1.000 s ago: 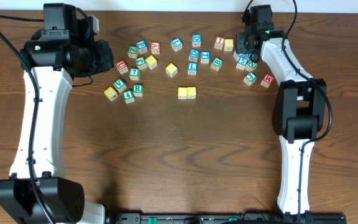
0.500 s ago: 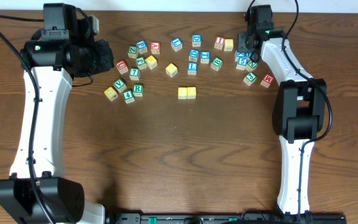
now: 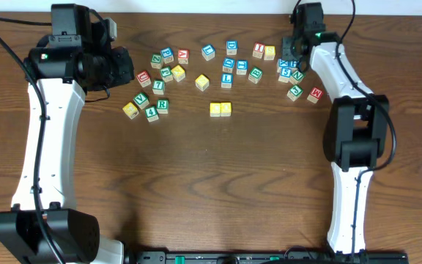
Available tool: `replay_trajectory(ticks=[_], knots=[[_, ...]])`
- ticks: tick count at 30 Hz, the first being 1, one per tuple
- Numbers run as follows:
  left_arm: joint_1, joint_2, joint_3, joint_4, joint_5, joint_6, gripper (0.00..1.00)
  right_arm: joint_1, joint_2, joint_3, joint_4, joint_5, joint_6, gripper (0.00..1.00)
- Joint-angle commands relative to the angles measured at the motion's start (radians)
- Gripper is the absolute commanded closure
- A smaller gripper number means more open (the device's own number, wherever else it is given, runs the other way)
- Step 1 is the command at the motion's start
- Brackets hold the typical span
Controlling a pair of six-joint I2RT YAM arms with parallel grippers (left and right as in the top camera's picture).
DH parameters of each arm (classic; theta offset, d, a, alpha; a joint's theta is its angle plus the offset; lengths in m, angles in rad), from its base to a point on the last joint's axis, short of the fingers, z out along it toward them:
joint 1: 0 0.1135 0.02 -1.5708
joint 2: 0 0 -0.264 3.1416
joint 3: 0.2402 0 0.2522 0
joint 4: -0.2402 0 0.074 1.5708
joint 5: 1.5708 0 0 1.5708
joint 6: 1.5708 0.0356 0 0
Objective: Spell out CORL
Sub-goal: 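Lower the right gripper and grasp the green R block, then carry the green R block left toward the C and O blocks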
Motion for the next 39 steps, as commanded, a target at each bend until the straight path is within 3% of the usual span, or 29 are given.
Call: replay_trajectory(ticks=[1, 9, 19, 39], knots=[[0.0, -0.015, 0.011, 0.003, -0.007, 0.021, 0.92, 0.007, -0.163, 0.007, -0.047, -0.009, 0.013, 0.82], [0.0, -0.015, 0.011, 0.016, -0.007, 0.021, 0.92, 0.046, -0.313, 0.007, -0.256, -0.149, 0.013, 0.81], [0.0, -0.015, 0.011, 0.024, -0.008, 0.021, 0.92, 0.13, -0.283, 0.006, -0.525, -0.238, 0.039, 0.81], [0.0, -0.015, 0.011, 0.027, -0.008, 0.021, 0.92, 0.297, -0.064, 0.006, -0.624, -0.238, 0.066, 0.78]])
